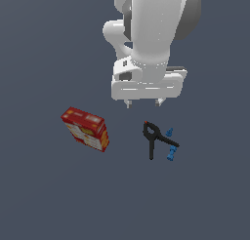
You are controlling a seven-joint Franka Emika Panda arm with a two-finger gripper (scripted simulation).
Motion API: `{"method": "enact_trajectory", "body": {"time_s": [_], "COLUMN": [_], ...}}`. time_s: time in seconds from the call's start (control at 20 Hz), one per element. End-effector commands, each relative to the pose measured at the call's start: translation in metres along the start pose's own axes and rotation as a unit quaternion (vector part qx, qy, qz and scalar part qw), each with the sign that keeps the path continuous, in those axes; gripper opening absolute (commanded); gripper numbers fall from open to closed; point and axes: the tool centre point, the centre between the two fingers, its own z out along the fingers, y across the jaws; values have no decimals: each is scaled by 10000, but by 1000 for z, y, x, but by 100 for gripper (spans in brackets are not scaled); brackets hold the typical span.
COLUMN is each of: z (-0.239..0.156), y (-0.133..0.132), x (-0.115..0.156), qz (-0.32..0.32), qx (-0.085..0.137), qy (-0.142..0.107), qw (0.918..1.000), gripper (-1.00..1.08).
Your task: Pick up a designated object from a clutter of objects.
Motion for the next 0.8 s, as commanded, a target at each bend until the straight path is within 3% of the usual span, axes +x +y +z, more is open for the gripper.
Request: {"method": "enact_trajectory", "body": {"time_s": [0.0,0.4,0.75], "z": [12,77,152], "y": [-9,-61,-122], "x": [1,-2,-24], "qz": [-28,-181,-393], "qx": [-20,-106,-143], "qy": [-13,-50,-86], "qw": [10000,9998,9991], "gripper": [100,100,100]}}
